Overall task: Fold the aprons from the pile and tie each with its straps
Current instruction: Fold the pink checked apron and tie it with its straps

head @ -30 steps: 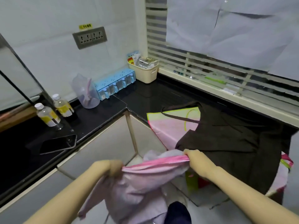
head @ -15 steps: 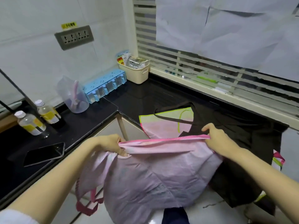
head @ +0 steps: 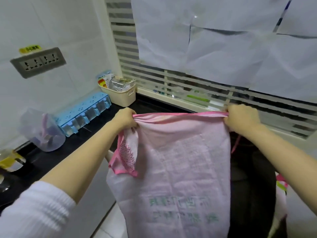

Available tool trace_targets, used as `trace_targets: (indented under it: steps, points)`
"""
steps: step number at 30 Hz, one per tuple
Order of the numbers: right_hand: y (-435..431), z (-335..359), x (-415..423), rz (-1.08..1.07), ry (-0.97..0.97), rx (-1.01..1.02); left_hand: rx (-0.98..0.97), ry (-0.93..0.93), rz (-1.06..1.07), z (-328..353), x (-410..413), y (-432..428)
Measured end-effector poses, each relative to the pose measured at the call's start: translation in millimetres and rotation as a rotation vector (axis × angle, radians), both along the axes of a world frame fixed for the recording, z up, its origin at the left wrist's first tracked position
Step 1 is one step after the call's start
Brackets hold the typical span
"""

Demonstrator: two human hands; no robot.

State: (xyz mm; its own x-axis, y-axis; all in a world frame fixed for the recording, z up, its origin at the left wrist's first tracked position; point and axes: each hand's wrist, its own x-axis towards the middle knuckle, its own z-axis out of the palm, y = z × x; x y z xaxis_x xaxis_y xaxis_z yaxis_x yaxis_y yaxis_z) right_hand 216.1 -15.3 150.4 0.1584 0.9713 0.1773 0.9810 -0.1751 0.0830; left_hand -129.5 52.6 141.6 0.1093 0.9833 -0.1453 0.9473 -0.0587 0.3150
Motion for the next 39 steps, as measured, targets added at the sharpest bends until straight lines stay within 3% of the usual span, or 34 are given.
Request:
trace_targets:
  steps: [2, 5, 8, 13, 15, 19, 21, 25, 29, 33, 39]
  points:
    - [8.2, -11.6, 10.4, -0.096, 0.279, -0.041, -0.012, -0.066, 0.014, -4.4, 15.1, 14.9]
    - [20.7, -22.6, 24.9, -0.130, 0.678, 0.055, 0.051, -0.251, 0.055, -14.6, 41.1, 32.6]
    - [35.7, -24.0, 33.2, -0.122, 0.879, 0.226, 0.163, -0.328, 0.045, -23.7, 66.4, 48.0]
    - [73.9, -33.0, 35.9, 0.118, 0.860, 0.205, 0.199, -0.216, -0.049, -46.7, 94.2, 70.5]
    - [83.0, -43.7, 30.1, 0.226, 0.826, 0.087, 0.145, -0.118, -0.102, -63.1, 100.6, 74.0]
    - [87.0, -83.2, 22.7, 0.267, 0.706, -0.213, 0.079, 0.306, -0.130, -97.6, 123.3, 49.7]
    - [79.0, -101.1, 19.0, 0.267, 0.668, -0.327, 0.069, 0.346, -0.281, -120.7, 138.7, 31.0]
    - [39.8, -145.4, 15.8, 0.094, 0.692, -0.291, -0.301, 0.269, -0.604, -171.9, 161.2, 2.1]
    - [-14.5, -195.1, 25.1, -0.249, 0.720, -0.268, -0.477, 0.303, -0.719, -198.8, 170.3, -7.3]
    - [-58.0, -214.9, 26.7, -0.461, 0.672, -0.383, -0.473, 0.399, -0.790, -206.6, 168.7, -10.0]
    - [-87.1, -218.3, 29.4, -0.428, 0.715, -0.579, -0.367, 0.438, -0.815, -214.1, 173.4, -11.8]
